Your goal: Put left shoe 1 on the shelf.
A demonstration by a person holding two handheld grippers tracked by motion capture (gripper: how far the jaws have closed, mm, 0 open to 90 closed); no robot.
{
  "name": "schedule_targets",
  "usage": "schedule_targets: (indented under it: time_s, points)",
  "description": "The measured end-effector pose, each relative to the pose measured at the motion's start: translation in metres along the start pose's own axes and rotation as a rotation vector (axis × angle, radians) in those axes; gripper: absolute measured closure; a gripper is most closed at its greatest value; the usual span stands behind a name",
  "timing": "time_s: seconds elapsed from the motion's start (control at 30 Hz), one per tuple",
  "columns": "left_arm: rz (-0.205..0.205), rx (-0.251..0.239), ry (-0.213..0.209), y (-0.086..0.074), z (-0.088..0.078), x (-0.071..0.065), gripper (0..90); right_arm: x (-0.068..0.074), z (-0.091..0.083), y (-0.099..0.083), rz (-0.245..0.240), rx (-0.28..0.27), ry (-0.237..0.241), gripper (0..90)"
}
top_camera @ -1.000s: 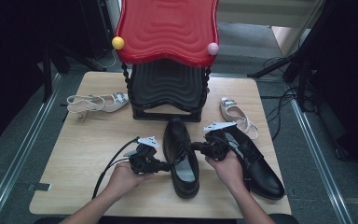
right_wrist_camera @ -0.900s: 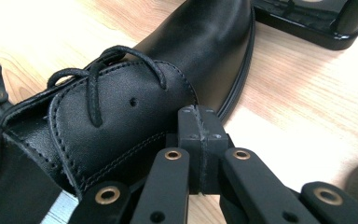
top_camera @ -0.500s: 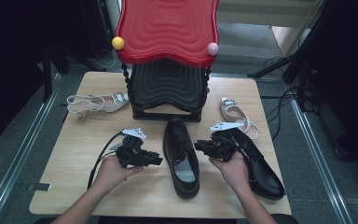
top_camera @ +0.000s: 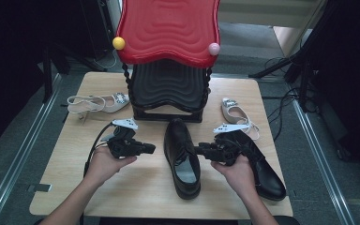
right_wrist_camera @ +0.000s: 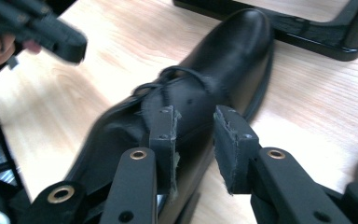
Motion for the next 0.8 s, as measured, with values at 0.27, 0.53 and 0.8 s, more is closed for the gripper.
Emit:
schedule_targets:
  time_s: [0.27, 0.53, 0.8]
  points:
    - [0.0, -0.029, -0.011, 0.035, -0.019, -0.001, 87.9, 0.027, -0.012, 0.003, 0.027, 0.019, 0.051, 67.0]
    - [0.046, -0.04, -0.015, 0.077, -0.028, -0.014, 88.1, 0.049, -0.024, 0.018, 0.051, 0.008, 0.093, 67.0]
    - [0.093, -0.043, -0.017, 0.109, -0.036, -0.025, 88.4, 0.066, -0.011, 0.011, 0.063, 0.096, 0.147, 67.2]
Point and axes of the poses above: each handheld gripper's, and its own axes: z roughly forward along the jaws, y roughly out of its top, x roughly to its left, the point moved 10 cm from there along z, roughly forward along the jaws, and after that the axes turned 12 degrees about -z, right-handed, at the moved point
